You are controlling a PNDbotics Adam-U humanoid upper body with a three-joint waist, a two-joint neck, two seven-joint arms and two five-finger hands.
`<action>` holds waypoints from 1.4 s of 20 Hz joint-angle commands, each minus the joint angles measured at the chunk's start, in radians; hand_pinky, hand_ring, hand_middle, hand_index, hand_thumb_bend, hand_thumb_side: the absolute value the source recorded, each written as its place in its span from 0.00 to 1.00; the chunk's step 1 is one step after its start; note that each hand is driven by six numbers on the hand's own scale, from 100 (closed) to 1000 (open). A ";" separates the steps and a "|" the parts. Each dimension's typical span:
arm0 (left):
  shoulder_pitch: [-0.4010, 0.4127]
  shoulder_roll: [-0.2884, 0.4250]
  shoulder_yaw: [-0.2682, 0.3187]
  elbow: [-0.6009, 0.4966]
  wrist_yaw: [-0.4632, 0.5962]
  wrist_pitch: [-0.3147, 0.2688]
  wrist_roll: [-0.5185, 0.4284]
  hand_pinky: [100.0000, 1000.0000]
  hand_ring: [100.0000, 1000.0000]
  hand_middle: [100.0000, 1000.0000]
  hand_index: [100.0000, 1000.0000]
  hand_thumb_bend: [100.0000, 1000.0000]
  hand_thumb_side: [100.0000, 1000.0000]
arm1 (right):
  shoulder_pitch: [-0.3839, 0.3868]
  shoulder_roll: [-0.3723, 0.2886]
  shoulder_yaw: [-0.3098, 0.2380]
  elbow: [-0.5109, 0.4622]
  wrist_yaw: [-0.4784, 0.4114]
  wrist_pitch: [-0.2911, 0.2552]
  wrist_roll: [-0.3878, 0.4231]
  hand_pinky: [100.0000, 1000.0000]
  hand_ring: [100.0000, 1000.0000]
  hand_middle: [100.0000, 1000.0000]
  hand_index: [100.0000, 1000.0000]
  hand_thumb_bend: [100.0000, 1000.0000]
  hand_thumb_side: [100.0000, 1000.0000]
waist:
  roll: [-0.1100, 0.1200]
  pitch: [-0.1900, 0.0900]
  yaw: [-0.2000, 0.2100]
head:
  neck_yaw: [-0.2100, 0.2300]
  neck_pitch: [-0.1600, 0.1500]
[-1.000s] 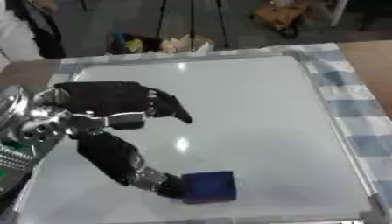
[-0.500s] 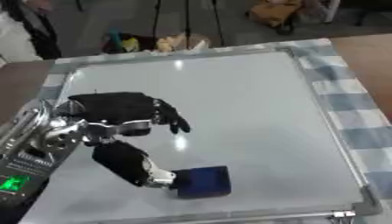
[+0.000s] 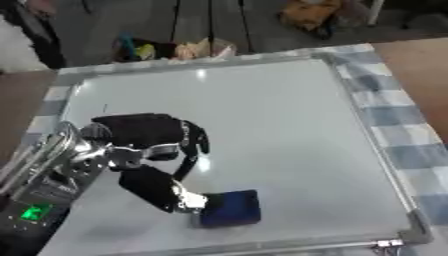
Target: Wipe the whiteboard clean with a brush.
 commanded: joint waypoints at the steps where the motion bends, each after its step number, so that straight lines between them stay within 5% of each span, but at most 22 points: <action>1: -0.022 -0.001 -0.001 -0.009 0.000 0.000 0.001 0.75 0.92 0.85 0.26 0.44 0.90 | -0.007 -0.010 -0.005 -0.015 -0.006 0.002 0.008 0.70 0.77 0.73 0.84 0.00 0.91 | -0.004 -0.013 -0.001 | -0.002 -0.003; 8: -0.024 -0.025 -0.015 -0.016 0.008 -0.001 -0.018 0.76 0.93 0.84 0.27 0.46 0.84 | -0.008 -0.007 -0.004 -0.015 -0.012 0.003 0.012 0.70 0.77 0.73 0.83 0.00 0.91 | -0.006 -0.013 -0.004 | 0.002 -0.002; 16: -0.027 -0.032 -0.029 -0.044 0.021 -0.020 -0.024 0.76 0.92 0.80 0.31 0.49 0.77 | -0.006 -0.012 -0.012 -0.015 -0.027 0.002 0.012 0.70 0.77 0.73 0.83 0.00 0.91 | -0.005 -0.015 -0.007 | 0.036 0.041; 28: 0.005 -0.076 -0.054 0.011 -0.078 -0.053 -0.024 0.75 0.91 0.76 0.30 0.44 0.70 | -0.013 -0.008 -0.009 -0.015 -0.036 -0.002 0.027 0.71 0.77 0.73 0.83 0.00 0.91 | -0.004 -0.011 -0.007 | 0.038 0.035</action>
